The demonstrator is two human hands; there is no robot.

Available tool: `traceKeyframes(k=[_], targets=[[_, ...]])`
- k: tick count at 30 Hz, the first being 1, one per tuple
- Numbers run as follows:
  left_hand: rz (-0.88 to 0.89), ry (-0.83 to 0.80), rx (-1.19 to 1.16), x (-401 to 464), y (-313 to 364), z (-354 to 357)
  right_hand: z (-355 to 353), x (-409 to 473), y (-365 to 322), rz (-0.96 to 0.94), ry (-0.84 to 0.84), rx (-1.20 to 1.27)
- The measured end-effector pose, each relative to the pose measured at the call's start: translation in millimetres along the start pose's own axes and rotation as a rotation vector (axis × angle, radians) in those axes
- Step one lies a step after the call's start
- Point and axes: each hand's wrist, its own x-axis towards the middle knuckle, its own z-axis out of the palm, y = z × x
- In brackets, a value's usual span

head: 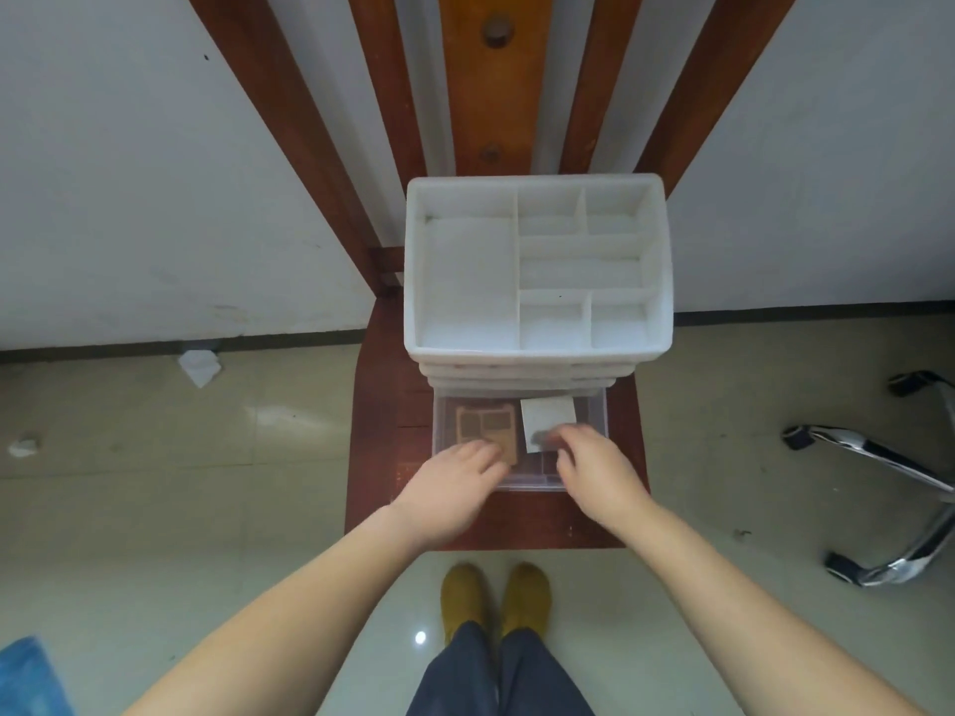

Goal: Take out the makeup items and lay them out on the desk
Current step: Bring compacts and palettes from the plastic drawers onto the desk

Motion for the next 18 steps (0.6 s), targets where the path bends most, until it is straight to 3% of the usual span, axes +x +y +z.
traceKeyframes(k=[3, 6, 9, 13, 18], targets=[[-0.306, -0.071, -0.06, 31, -8, 21, 8, 32, 13, -0.185, -0.087, -0.418], [-0.354, -0.086, 0.009, 52, -17, 39, 19, 56, 26, -0.241, -0.089, -0.65], [-0.382, -0.07, 0.1, 54, -22, 52, 29, 64, 35, -0.237, -0.046, -0.712], [-0.346, -0.054, 0.098, 55, -25, 53, 30, 58, 36, -0.277, -0.012, -0.649], [-0.395, -0.025, -0.144, 40, -25, 25, 1, 29, 26, -0.156, 0.012, -0.177]])
